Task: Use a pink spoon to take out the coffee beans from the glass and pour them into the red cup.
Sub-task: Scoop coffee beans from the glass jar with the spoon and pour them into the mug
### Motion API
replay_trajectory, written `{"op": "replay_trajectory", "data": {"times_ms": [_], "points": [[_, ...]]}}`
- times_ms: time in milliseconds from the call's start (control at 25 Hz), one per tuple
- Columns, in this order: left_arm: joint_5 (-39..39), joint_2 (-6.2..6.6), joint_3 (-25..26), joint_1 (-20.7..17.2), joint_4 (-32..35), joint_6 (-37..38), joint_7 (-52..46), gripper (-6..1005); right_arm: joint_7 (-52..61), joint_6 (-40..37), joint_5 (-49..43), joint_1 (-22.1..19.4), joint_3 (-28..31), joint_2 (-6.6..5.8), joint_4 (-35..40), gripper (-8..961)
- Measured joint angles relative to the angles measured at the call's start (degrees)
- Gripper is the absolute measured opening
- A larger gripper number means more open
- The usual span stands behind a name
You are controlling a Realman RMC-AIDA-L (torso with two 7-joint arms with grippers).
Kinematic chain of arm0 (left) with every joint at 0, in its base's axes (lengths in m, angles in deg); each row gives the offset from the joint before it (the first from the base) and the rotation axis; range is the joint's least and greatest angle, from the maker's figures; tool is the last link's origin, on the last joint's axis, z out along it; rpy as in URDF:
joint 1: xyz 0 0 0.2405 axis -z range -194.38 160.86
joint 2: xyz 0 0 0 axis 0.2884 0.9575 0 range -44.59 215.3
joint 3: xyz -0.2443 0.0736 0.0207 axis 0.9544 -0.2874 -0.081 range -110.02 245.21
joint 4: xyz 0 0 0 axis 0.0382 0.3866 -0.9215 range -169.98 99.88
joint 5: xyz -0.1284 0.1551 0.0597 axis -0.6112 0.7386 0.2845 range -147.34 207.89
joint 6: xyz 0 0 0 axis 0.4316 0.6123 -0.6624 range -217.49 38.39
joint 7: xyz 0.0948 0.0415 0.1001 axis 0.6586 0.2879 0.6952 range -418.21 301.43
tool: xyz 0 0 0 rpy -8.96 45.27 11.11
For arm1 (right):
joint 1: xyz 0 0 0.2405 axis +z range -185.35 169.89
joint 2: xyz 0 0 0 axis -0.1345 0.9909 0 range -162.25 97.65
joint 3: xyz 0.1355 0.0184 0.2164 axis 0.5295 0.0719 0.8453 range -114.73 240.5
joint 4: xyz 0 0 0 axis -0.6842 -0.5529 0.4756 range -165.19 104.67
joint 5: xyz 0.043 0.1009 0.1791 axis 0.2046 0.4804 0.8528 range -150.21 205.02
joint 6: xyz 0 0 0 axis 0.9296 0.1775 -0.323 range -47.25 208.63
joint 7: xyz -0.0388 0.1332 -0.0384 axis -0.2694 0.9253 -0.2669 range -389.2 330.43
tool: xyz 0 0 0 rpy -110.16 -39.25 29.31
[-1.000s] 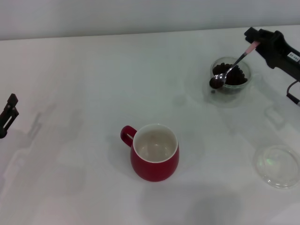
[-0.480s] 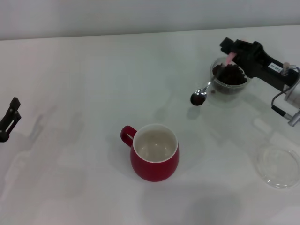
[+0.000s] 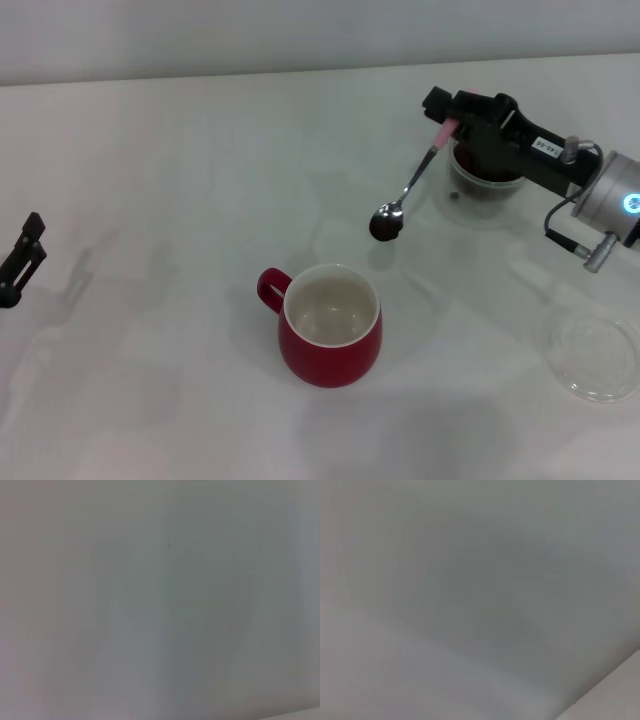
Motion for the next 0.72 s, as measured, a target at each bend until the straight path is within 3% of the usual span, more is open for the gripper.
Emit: {"op": "replay_trajectory", "data": {"times_ms": [720], "points": [[0.00, 0.01, 0.00, 0.09, 0.23, -0.15, 0.00, 758, -5.20, 1.50, -0.05, 4.95, -2.46, 0.16, -9.05, 155]]}}
